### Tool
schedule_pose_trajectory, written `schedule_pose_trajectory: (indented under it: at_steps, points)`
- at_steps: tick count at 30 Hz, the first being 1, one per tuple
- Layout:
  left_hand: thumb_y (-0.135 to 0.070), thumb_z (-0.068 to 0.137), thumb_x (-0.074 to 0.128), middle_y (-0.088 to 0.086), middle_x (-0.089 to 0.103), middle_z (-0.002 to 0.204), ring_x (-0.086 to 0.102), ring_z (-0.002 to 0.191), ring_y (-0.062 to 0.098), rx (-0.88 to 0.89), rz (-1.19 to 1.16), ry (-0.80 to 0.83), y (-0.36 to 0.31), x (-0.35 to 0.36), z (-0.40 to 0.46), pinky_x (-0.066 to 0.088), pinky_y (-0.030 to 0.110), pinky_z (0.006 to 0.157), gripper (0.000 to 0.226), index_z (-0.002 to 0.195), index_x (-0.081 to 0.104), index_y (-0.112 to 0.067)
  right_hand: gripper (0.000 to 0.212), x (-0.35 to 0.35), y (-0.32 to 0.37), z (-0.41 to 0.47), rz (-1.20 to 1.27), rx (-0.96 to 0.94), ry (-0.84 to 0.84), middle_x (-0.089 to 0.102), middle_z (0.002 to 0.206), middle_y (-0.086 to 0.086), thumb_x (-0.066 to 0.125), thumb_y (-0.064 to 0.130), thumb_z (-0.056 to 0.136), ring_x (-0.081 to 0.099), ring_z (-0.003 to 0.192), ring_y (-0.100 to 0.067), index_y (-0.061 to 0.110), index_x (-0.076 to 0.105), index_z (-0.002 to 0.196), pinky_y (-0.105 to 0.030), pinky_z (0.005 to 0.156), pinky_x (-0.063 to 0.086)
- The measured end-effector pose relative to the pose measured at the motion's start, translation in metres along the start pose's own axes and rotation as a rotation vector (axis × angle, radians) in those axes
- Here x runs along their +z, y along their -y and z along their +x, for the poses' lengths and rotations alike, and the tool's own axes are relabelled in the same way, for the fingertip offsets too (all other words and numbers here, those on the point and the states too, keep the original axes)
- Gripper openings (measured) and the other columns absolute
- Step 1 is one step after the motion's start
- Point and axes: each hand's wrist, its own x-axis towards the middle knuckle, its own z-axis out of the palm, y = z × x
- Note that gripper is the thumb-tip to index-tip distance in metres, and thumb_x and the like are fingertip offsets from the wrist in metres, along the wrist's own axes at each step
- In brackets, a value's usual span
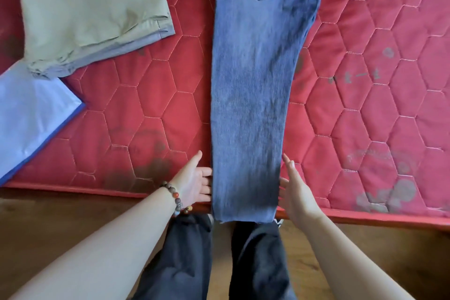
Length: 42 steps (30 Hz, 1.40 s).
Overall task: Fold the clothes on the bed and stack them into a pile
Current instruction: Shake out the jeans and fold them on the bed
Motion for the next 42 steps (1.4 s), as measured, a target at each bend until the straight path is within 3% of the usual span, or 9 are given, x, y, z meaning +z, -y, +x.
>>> schedule_pose_trajectory:
  at_steps: [5, 10, 14, 18, 21, 25, 29, 34, 42]
  points:
    - [-0.067, 0.095, 0.021, 0.024, 0.049, 0.14, 0.052, 0.126, 0.035, -0.004, -0.025, 0.009, 0.046, 0.004, -0.007, 0.03, 0.047, 0.114, 0.082, 0.136, 0.05, -0.003, 0.026, -0.01, -0.052, -0.016, -0.198, -0.009, -0.105, 0.069, 0.08, 0.008, 0.049, 0.036, 0.098, 0.065, 0.073, -0.007, 0.031, 0.072, 0.087, -0.027, 0.067, 0.049]
    - [-0.066, 0.095, 0.021, 0.015, 0.06, 0.123, 0.058, 0.114, 0.03, 0.043, -0.116, 0.009, 0.074, 0.001, -0.014, 0.034, 0.045, 0.108, 0.073, 0.115, 0.061, -0.008, 0.033, -0.02, -0.073, -0.034, -0.284, 0.077, -0.098, 0.072, 0.089, 0.001, 0.048, 0.04, 0.098, 0.066, 0.083, -0.019, 0.023, 0.074, 0.088, -0.04, 0.077, 0.053]
    - [-0.059, 0.099, 0.025, 0.01, 0.065, 0.098, 0.063, 0.097, 0.03, 0.025, 0.29, -0.327, 0.095, 0.006, -0.02, 0.048, 0.041, 0.09, 0.07, 0.108, 0.066, -0.003, 0.057, -0.029, -0.084, -0.047, -0.98, 0.266, 0.012, 0.069, 0.094, -0.01, 0.036, 0.053, 0.099, 0.062, 0.083, -0.026, 0.006, 0.067, 0.098, -0.03, 0.074, 0.049]
    - [-0.036, 0.1, 0.043, 0.001, 0.068, 0.079, 0.066, 0.085, 0.028, 0.464, 0.573, -0.687, 0.085, 0.01, -0.02, 0.051, 0.035, 0.076, 0.036, 0.084, 0.066, -0.013, 0.032, -0.033, -0.066, -0.041, -1.202, -0.081, -0.223, 0.064, 0.094, -0.011, 0.045, 0.039, 0.099, 0.059, 0.097, -0.033, 0.013, 0.058, 0.086, -0.032, 0.07, 0.039]
    - [-0.015, 0.094, 0.051, 0.005, 0.063, 0.109, 0.058, 0.107, 0.026, 0.824, 0.886, -0.847, 0.053, 0.023, -0.008, 0.045, 0.032, 0.086, 0.019, 0.104, 0.066, -0.009, 0.016, -0.011, -0.04, -0.021, -1.173, -0.575, -0.411, 0.058, 0.111, -0.015, 0.053, 0.011, 0.093, 0.051, 0.108, -0.037, 0.003, 0.063, 0.103, -0.04, 0.085, 0.044]
    - [-0.008, 0.094, 0.044, 0.015, 0.026, 0.157, 0.016, 0.148, 0.029, 1.032, 1.319, -0.798, 0.0, 0.049, 0.025, 0.01, 0.037, 0.122, 0.05, 0.143, 0.039, 0.001, 0.047, 0.036, -0.002, 0.022, -1.341, -0.958, -0.275, 0.043, 0.145, -0.023, 0.053, -0.006, 0.085, 0.033, 0.14, -0.039, -0.005, 0.053, 0.132, -0.051, 0.116, 0.025]
    - [-0.01, 0.099, 0.022, 0.011, 0.0, 0.163, -0.008, 0.15, 0.024, 1.096, 1.546, -0.864, -0.056, 0.055, 0.069, -0.014, 0.033, 0.118, 0.055, 0.153, 0.01, -0.003, 0.055, 0.069, 0.034, 0.079, -1.432, -1.052, -0.16, 0.02, 0.16, -0.008, 0.038, 0.006, 0.097, 0.006, 0.15, -0.024, 0.006, 0.027, 0.151, -0.039, 0.122, -0.001]
    - [-0.026, 0.101, 0.024, 0.011, 0.004, 0.163, -0.003, 0.15, 0.024, 1.112, 1.592, -0.904, -0.135, 0.051, 0.097, -0.008, 0.037, 0.121, 0.057, 0.154, 0.012, -0.008, 0.053, 0.071, 0.101, 0.146, -1.579, -1.044, -0.249, 0.012, 0.162, 0.002, 0.028, 0.034, 0.104, 0.002, 0.15, -0.016, 0.02, 0.017, 0.154, -0.041, 0.121, -0.005]
    - [-0.05, 0.097, 0.033, 0.016, -0.001, 0.162, -0.005, 0.15, 0.028, 1.085, 1.608, -0.965, -0.239, 0.065, 0.112, -0.005, 0.044, 0.121, 0.072, 0.155, 0.007, -0.015, 0.062, 0.064, 0.183, 0.19, -1.598, -0.908, -0.675, 0.005, 0.163, -0.006, 0.024, 0.044, 0.101, -0.003, 0.15, -0.023, 0.016, 0.014, 0.155, -0.046, 0.118, -0.013]
